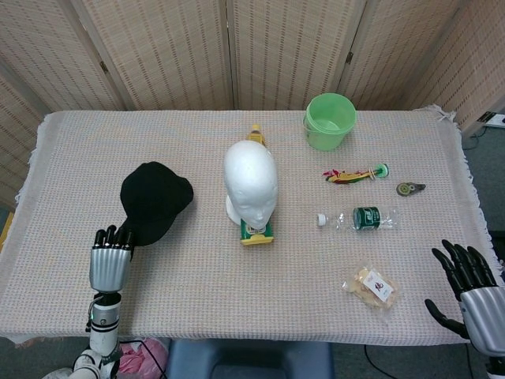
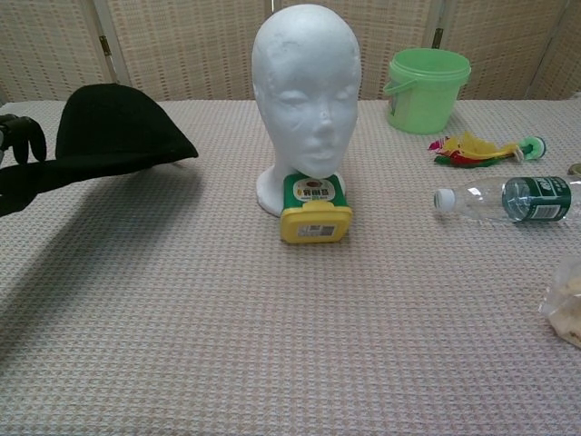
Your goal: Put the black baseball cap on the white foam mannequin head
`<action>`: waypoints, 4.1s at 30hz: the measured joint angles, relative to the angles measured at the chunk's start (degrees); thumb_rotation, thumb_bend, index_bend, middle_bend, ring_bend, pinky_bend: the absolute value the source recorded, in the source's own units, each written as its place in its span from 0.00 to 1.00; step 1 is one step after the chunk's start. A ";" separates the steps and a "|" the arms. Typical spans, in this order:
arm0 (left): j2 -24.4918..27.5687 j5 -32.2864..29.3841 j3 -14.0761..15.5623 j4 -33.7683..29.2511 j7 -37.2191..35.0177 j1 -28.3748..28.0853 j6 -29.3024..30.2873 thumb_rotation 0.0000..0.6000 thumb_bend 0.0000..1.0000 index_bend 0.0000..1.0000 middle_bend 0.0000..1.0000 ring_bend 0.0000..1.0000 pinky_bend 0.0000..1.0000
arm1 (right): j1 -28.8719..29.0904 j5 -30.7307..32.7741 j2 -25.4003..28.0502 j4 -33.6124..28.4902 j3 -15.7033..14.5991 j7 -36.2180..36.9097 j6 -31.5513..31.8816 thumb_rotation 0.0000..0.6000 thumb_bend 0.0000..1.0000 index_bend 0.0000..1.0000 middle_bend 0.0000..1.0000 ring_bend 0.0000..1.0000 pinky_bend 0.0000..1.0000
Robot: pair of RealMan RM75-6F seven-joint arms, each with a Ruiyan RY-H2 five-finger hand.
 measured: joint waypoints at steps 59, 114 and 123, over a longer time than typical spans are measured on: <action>41.60 20.80 2.49 -54.20 45.37 -8.17 -2.14 1.00 0.47 0.70 0.76 0.58 0.65 | -0.59 -0.70 -0.60 0.28 -0.15 -0.98 1.00 1.00 0.20 0.00 0.00 0.00 0.00; 46.11 16.88 -11.29 -62.00 43.78 -28.35 -32.63 1.00 0.47 0.71 0.77 0.58 0.65 | -0.59 7.53 1.70 -0.14 1.96 2.91 -1.73 1.00 0.20 0.00 0.00 0.00 0.00; 46.92 14.55 -12.32 -66.94 48.18 -28.65 -33.94 1.00 0.47 0.71 0.77 0.58 0.65 | -0.80 6.65 1.81 0.00 1.53 2.94 -1.62 1.00 0.20 0.00 0.00 0.00 0.00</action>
